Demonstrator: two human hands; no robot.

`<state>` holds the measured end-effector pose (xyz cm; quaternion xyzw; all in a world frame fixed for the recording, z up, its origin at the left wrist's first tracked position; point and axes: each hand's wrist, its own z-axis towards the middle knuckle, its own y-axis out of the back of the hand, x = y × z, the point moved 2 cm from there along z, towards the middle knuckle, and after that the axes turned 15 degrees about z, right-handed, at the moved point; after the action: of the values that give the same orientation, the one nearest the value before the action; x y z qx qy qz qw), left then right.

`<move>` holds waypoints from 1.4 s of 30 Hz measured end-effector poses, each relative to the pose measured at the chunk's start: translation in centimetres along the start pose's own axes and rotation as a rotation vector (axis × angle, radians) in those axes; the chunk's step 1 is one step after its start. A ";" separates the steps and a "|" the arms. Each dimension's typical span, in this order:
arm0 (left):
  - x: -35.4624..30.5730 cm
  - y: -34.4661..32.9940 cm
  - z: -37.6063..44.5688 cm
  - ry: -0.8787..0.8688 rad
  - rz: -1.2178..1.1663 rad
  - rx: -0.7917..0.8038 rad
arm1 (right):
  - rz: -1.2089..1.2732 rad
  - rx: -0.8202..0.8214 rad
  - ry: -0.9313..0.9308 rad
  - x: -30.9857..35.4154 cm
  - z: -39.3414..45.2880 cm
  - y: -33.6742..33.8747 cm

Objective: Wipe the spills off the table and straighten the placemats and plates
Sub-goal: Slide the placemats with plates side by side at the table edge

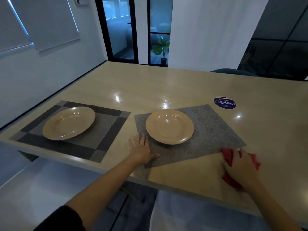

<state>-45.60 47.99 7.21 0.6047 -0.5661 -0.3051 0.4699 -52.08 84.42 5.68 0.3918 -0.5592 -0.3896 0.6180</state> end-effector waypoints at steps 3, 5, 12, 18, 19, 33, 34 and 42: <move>0.7 0.3 0.4 0.007 0.031 0.030 | 0.023 -0.012 0.034 -1.9 -0.6 -0.7; 1.4 0.3 0.7 -0.001 0.044 0.051 | 0.021 0.042 0.031 -2.8 -0.6 -1.1; 3.4 0.2 0.9 -0.058 0.027 0.038 | -0.116 0.124 0.163 -6.9 2.0 1.0; 3.4 0.3 0.7 -0.056 0.007 -0.001 | 0.027 0.082 0.168 -8.4 3.9 2.9; 3.3 0.2 0.6 -0.055 0.009 -0.002 | 0.030 0.048 0.154 -8.6 3.9 3.3; 0.9 0.2 0.1 -0.047 -0.027 -0.072 | 0.184 0.232 0.213 1.8 3.5 0.2; 0.1 -0.1 -0.2 -0.028 -0.125 -0.099 | 0.185 0.256 0.198 2.3 3.0 -0.7; -1.7 -2.8 -1.2 0.074 -0.347 -0.199 | 0.172 0.212 0.162 3.1 -1.1 -1.9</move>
<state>-43.73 49.64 4.81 0.6546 -0.4030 -0.4133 0.4881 -50.87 80.92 5.08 0.4359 -0.5771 -0.2412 0.6471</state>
